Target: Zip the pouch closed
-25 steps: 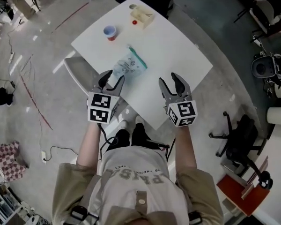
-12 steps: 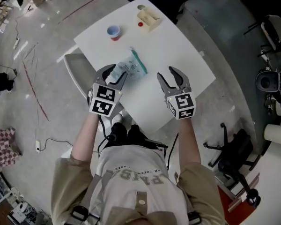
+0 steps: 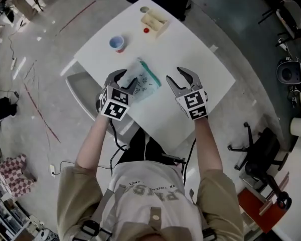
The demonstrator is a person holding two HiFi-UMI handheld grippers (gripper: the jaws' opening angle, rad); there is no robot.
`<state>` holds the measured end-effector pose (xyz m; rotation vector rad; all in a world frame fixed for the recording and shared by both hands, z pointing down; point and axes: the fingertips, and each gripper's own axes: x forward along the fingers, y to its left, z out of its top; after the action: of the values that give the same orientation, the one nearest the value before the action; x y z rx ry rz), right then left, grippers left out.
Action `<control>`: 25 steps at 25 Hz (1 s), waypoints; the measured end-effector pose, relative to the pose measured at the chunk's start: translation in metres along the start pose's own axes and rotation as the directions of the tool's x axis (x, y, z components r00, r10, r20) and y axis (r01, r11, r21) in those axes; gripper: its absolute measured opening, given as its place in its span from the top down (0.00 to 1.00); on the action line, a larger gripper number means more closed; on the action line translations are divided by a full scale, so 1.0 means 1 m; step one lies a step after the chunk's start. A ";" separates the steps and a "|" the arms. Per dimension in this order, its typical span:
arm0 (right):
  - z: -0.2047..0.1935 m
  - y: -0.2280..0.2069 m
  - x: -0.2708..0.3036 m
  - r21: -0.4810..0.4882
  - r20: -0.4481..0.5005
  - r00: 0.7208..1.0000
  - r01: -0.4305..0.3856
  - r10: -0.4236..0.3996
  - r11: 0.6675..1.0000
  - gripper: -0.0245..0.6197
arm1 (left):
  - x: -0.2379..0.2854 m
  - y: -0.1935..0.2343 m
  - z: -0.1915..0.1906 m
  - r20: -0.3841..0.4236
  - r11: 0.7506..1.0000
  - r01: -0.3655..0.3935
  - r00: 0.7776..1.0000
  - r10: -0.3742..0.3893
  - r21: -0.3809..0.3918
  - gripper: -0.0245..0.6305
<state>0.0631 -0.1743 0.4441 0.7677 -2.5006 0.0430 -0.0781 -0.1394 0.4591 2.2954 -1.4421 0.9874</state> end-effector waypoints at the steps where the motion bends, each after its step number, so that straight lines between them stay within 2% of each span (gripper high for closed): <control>1: -0.003 -0.001 0.005 0.008 -0.008 1.000 0.000 0.000 1.000 0.66 | 0.006 0.003 -0.001 -0.004 1.000 0.012 1.000 -0.012 0.008 0.66; 6: -0.006 0.002 0.038 -0.011 -0.053 0.998 -0.030 0.030 0.999 0.66 | 0.037 0.023 -0.008 -0.028 0.997 0.063 0.998 -0.062 0.046 0.66; 14: -0.021 0.005 0.079 -0.008 -0.144 0.986 -0.083 0.081 0.997 0.66 | 0.074 0.027 -0.027 -0.102 0.982 0.171 0.982 -0.162 0.086 0.66; 25: -0.055 0.012 0.125 -0.037 -0.257 0.949 -0.200 0.184 0.979 0.66 | 0.116 0.037 -0.045 -0.169 0.958 0.257 0.957 -0.234 0.127 0.66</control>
<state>-0.0058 -0.2192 0.5541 0.4585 -2.3123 0.1226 -0.0962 -0.2132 0.5636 2.3695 -1.0237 1.1960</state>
